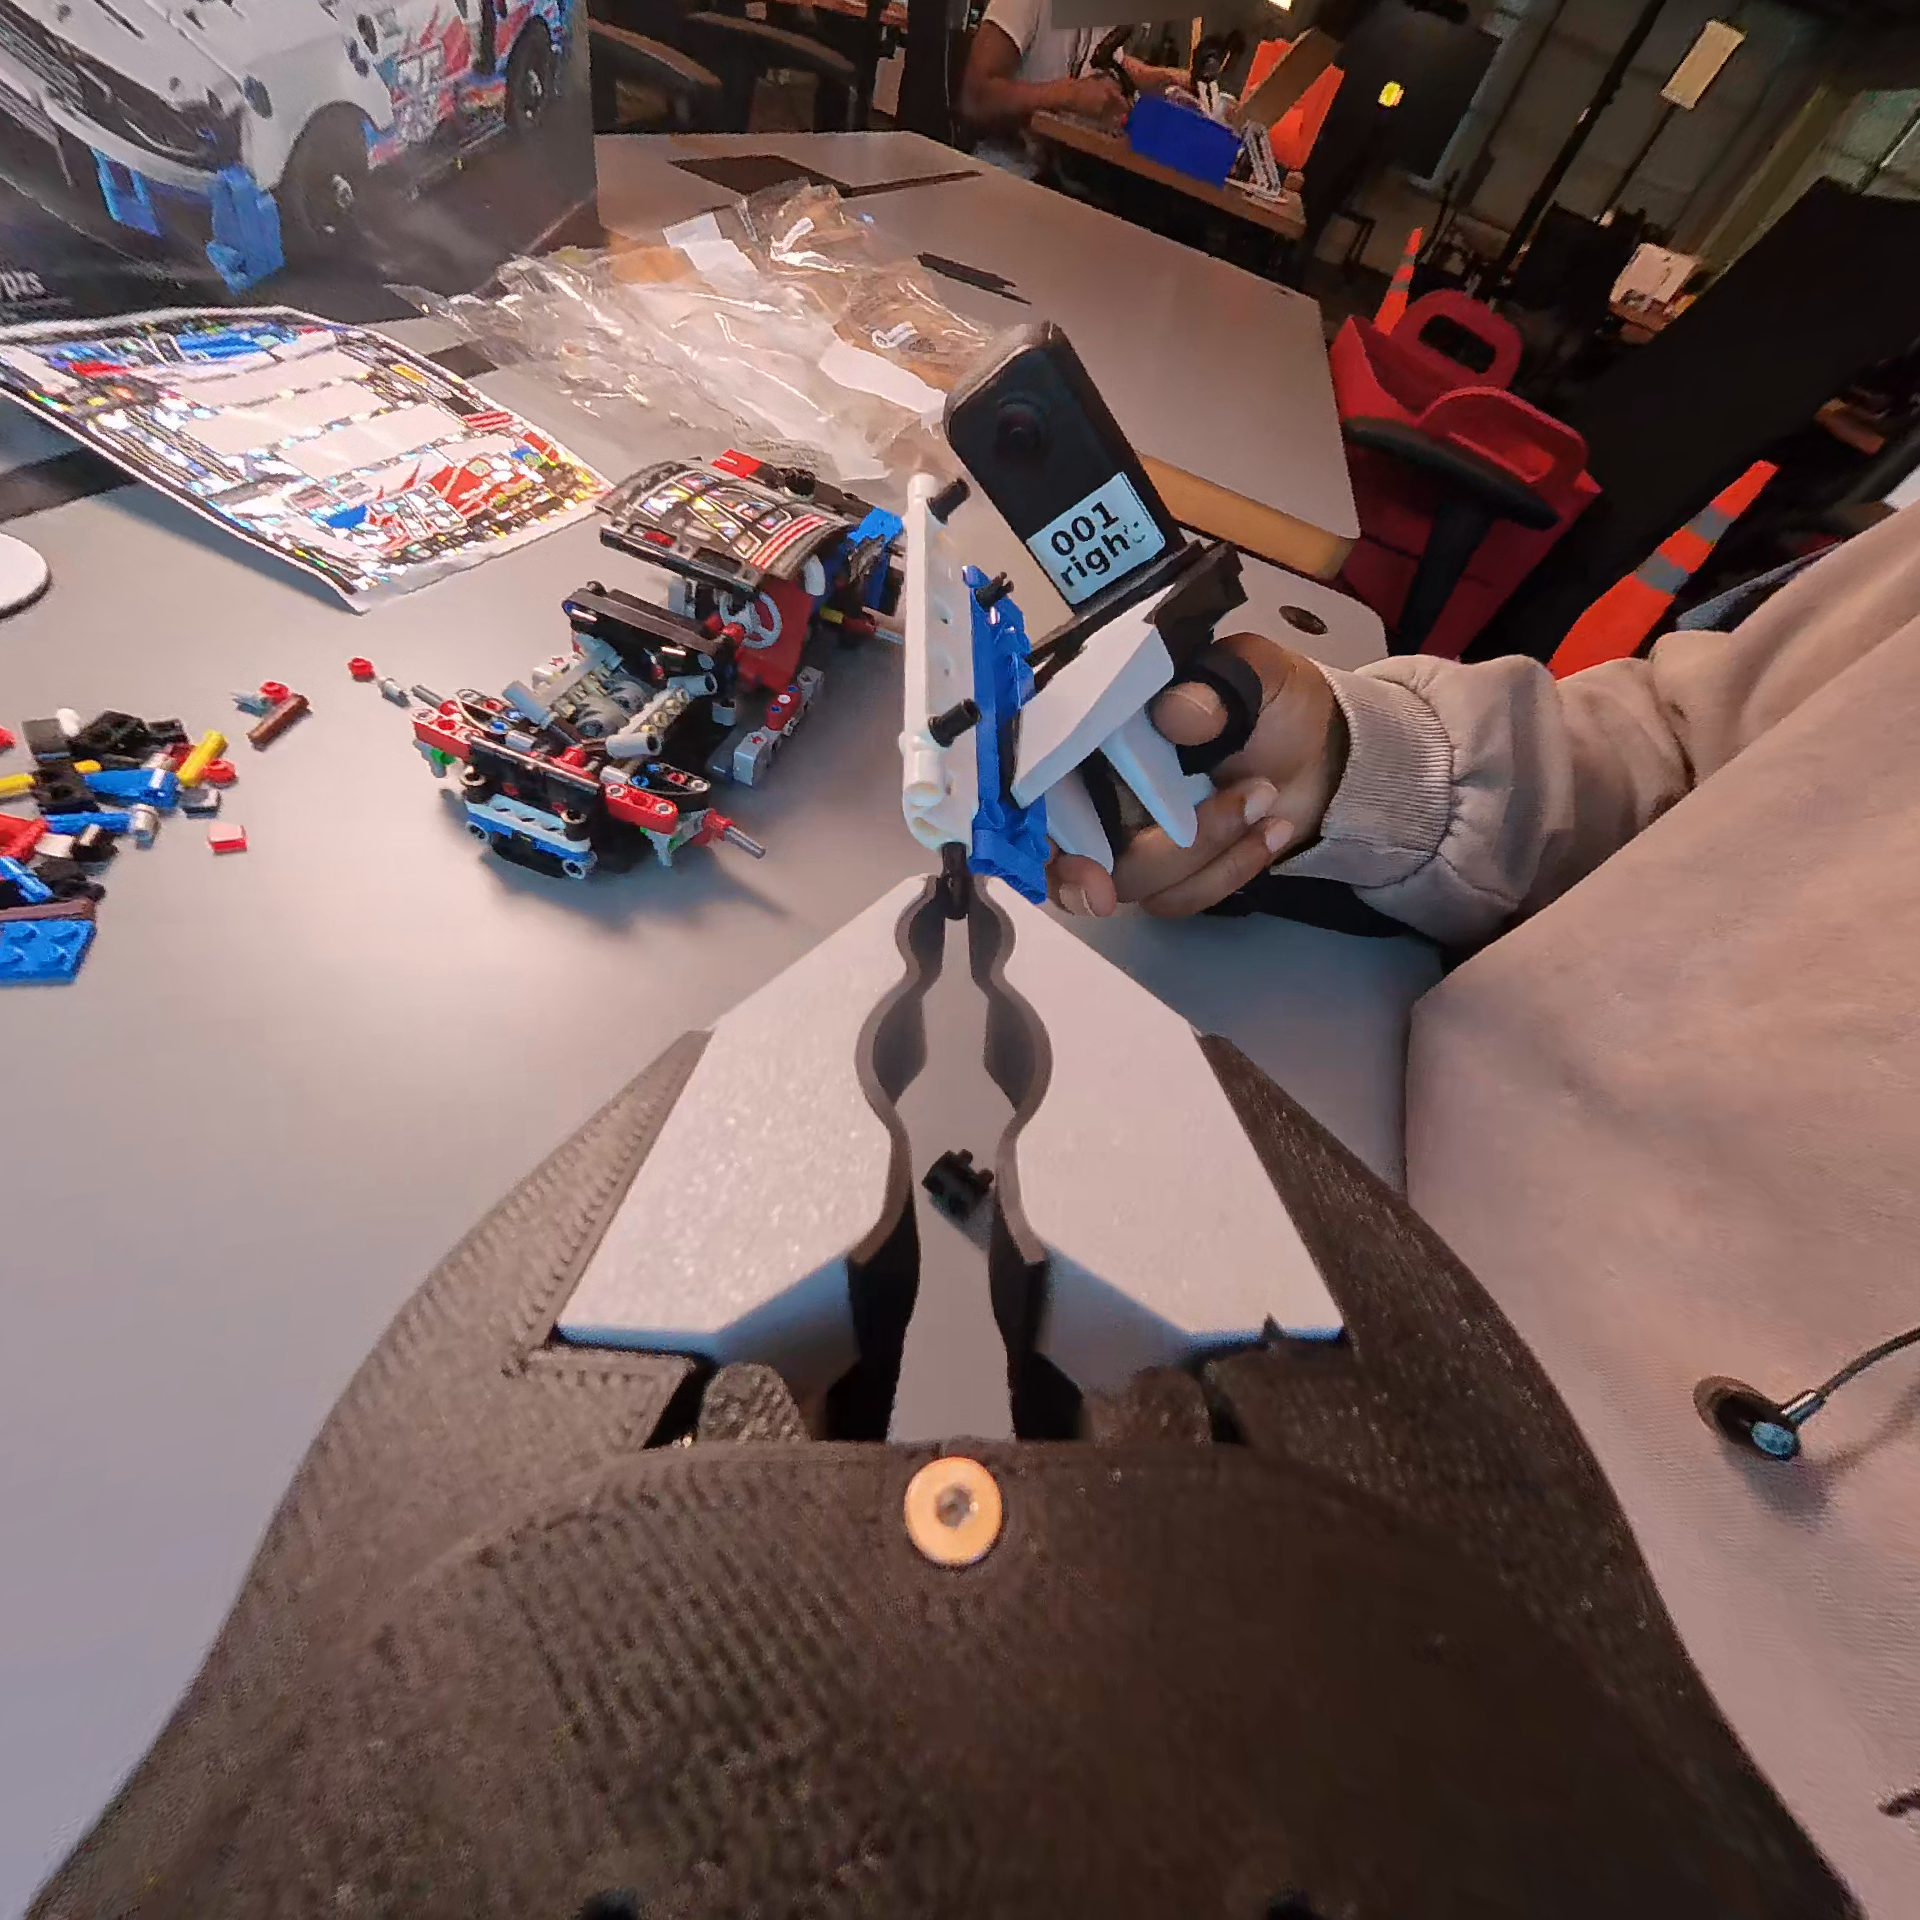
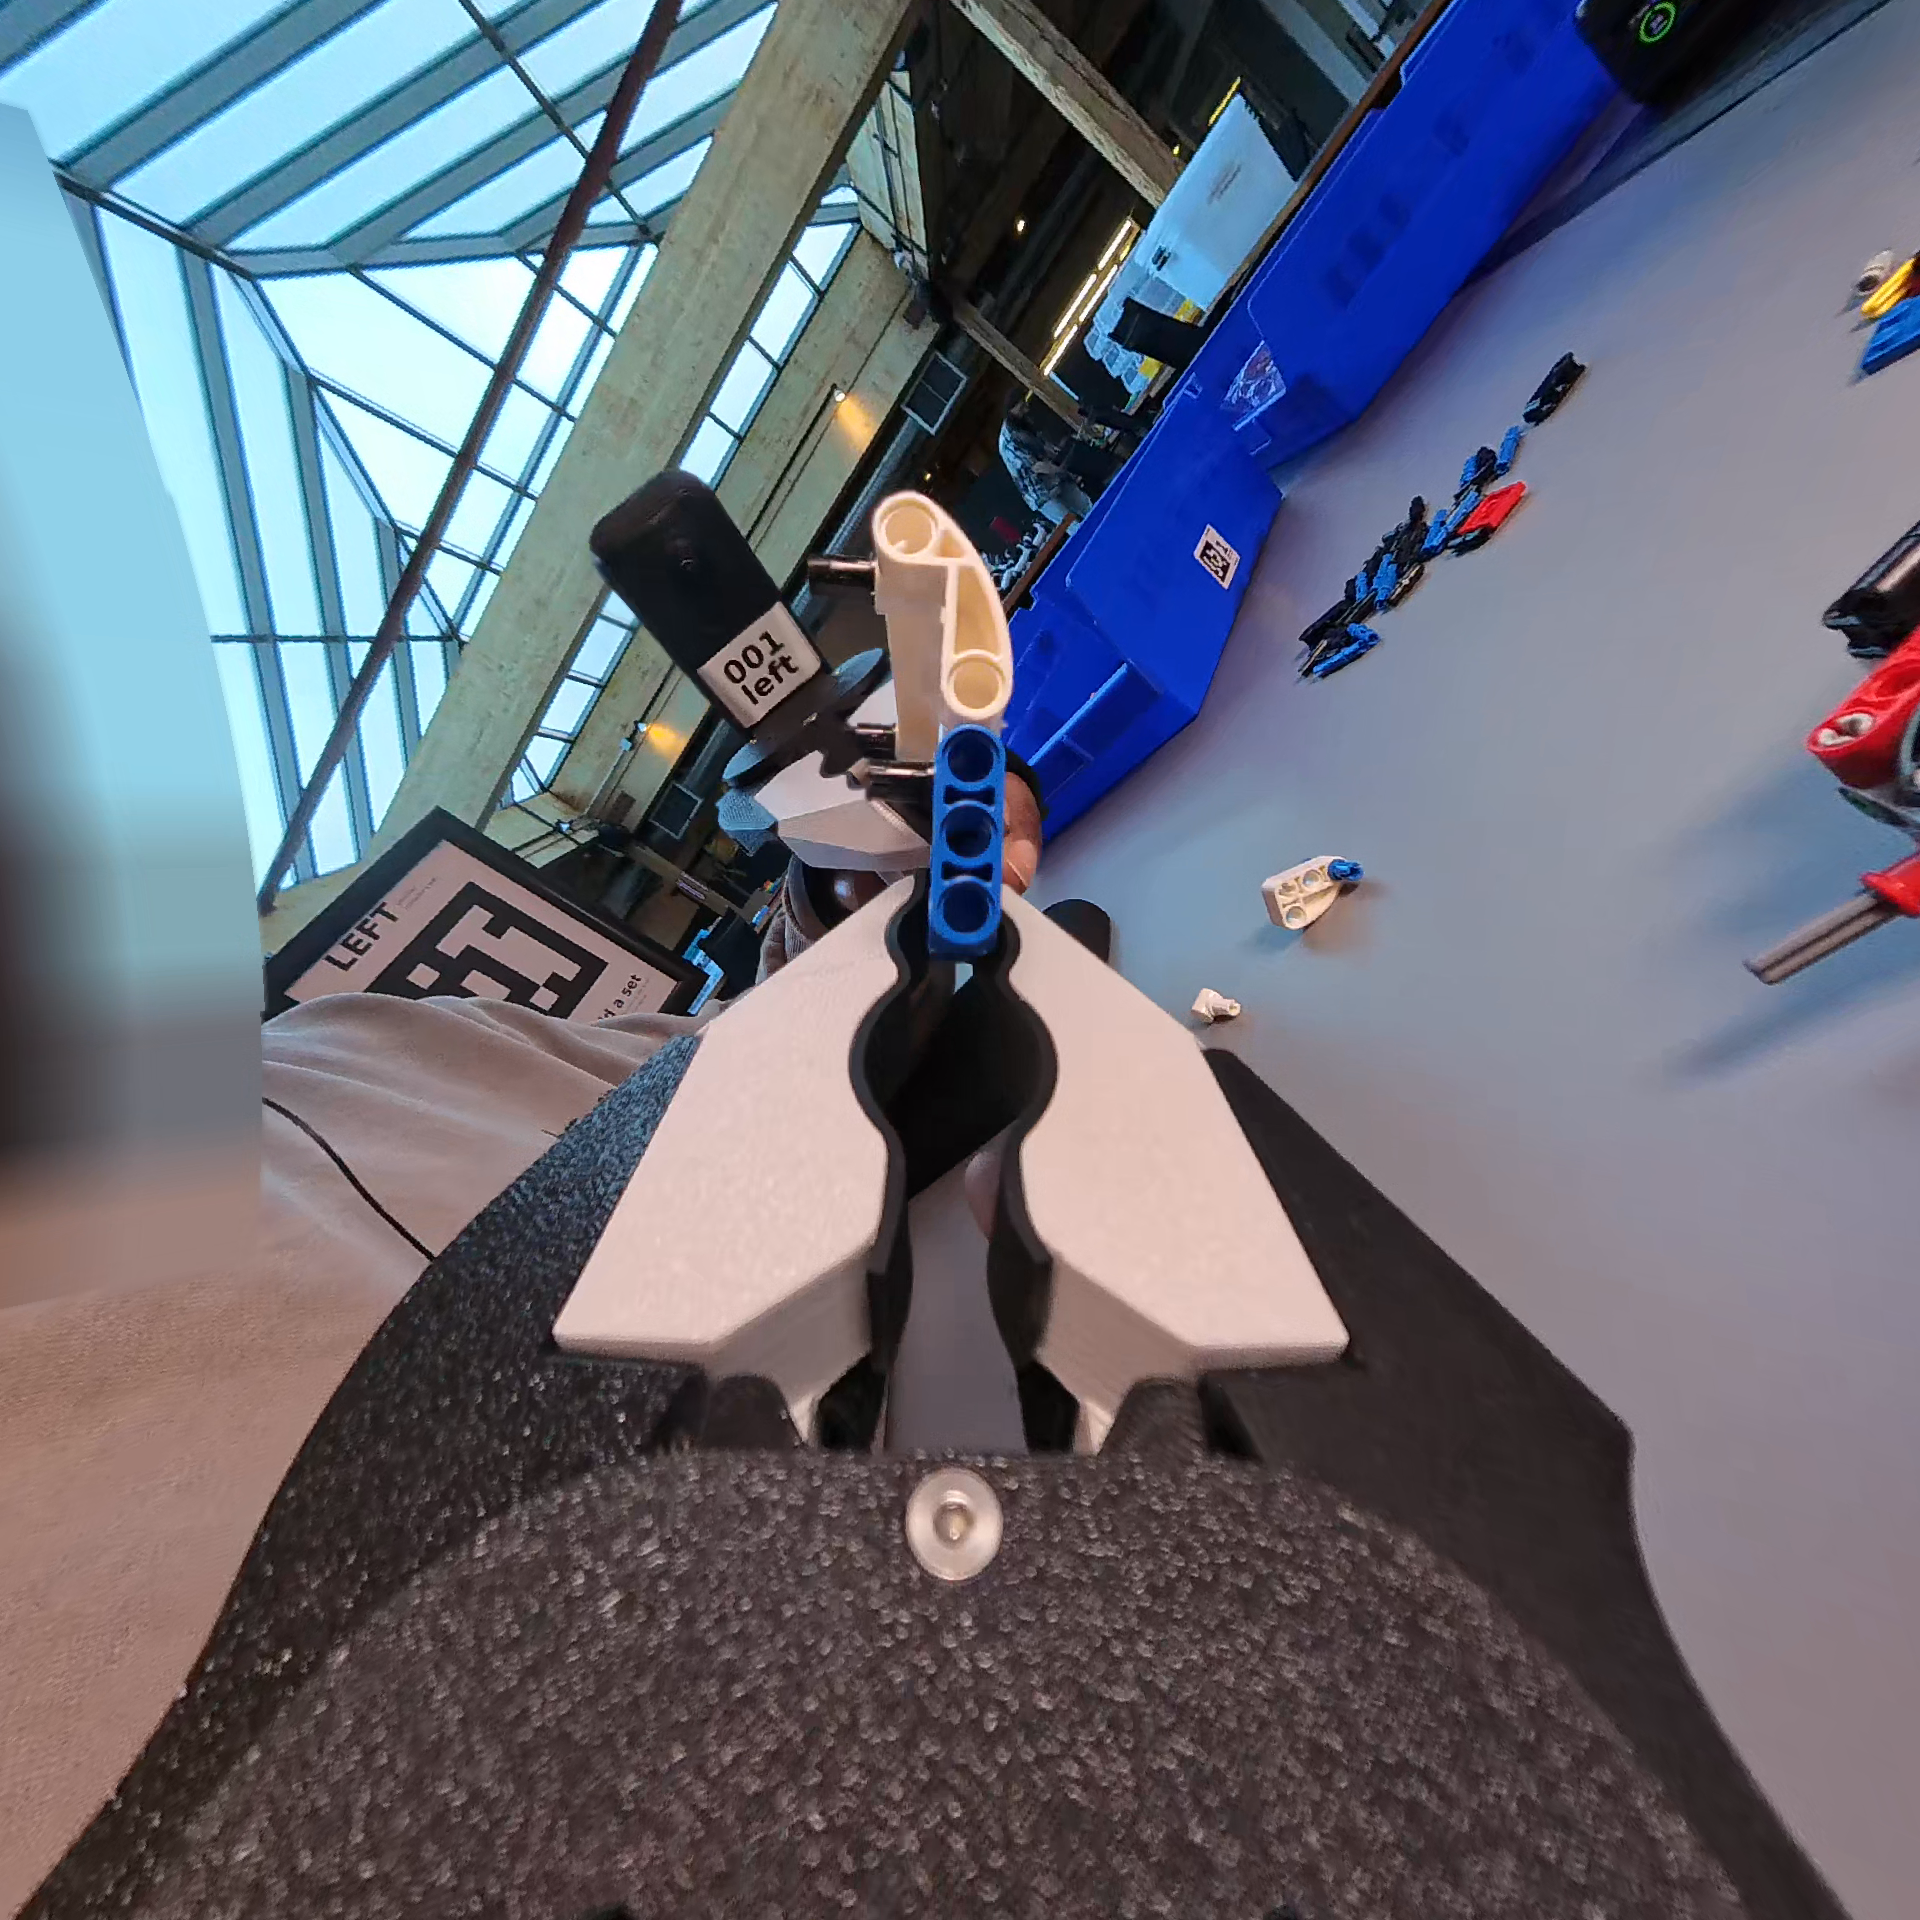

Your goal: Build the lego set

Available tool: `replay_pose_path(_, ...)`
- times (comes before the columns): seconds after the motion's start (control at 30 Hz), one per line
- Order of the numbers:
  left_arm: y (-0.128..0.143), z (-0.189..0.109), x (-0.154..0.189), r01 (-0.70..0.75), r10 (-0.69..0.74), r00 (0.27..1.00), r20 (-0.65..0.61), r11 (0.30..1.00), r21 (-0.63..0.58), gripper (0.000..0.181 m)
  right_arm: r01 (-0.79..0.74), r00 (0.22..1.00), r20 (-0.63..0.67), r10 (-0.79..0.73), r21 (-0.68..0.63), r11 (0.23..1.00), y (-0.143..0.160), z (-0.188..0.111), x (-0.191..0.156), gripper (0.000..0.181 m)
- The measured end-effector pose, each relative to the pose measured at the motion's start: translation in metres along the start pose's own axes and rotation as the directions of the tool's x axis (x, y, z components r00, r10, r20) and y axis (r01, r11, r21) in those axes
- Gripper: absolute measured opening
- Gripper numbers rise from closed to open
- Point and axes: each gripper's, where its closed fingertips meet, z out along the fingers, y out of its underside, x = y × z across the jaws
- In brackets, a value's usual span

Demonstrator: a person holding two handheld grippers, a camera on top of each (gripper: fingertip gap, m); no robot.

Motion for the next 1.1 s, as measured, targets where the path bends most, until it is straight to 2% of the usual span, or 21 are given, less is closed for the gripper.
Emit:
replay_pose_path(0.13, -0.002, -0.001, 0.000, 0.077, -0.075, 0.996, -0.044, 0.997, 0.024, 0.002, 0.000, 1.000, 0.014, 0.000, -0.005, 1.000, 0.002, 0.001, -0.002, 0.004)
replay_pose_path(0.27, 0.006, 0.000, 0.002, 0.160, -0.159, 0.982, -0.104, 0.987, 0.002, 0.002, 0.051, 0.998, -0.018, -0.053, -0.094, 0.994, 0.017, 0.005, 0.001, 0.005)
replay_pose_path(0.43, 0.019, -0.006, 0.013, -0.059, 0.046, 0.993, -0.109, 0.991, -0.120, 0.002, 0.023, 0.999, 0.038, -0.016, -0.206, 0.978, 0.032, 0.007, -0.006, 0.004)
replay_pose_path(0.6, 0.033, -0.014, 0.018, -0.054, 0.025, 0.987, -0.161, 0.983, -0.175, 0.002, 0.074, 0.997, 0.028, -0.069, -0.317, 0.945, 0.049, 0.013, -0.005, 0.004)
replay_pose_path(0.7, 0.042, -0.015, 0.020, -0.051, 0.018, 0.987, -0.160, 0.978, -0.204, 0.002, 0.139, 0.989, -0.001, -0.150, -0.371, 0.918, 0.054, 0.014, -0.001, 0.005)
replay_pose_path(0.73, 0.046, -0.014, 0.023, -0.052, 0.015, 0.985, -0.169, 0.975, -0.215, 0.002, 0.159, 0.985, -0.003, -0.173, -0.381, 0.911, 0.055, 0.015, 0.000, 0.010)
replay_pose_path(0.8, 0.052, -0.013, 0.027, -0.069, 0.027, 0.984, -0.176, 0.969, -0.237, 0.002, 0.184, 0.980, 0.002, -0.199, -0.382, 0.906, 0.054, 0.017, 0.000, 0.016)
replay_pose_path(0.83, 0.053, -0.012, 0.028, -0.071, 0.029, 0.984, -0.177, 0.968, -0.240, 0.002, 0.187, 0.980, 0.011, -0.198, -0.379, 0.906, 0.054, 0.017, -0.001, 0.007)
replay_pose_path(0.93, 0.053, -0.013, 0.030, -0.065, 0.020, 0.982, -0.187, 0.969, -0.237, 0.002, 0.218, 0.975, 0.038, -0.220, -0.371, 0.903, 0.055, 0.018, -0.004, 0.006)
replay_pose_path(1.1, 0.050, -0.013, 0.032, -0.050, 0.000, 0.981, -0.194, 0.966, -0.253, 0.002, 0.185, 0.983, 0.055, -0.177, -0.363, 0.913, 0.054, 0.017, -0.005, 0.006)
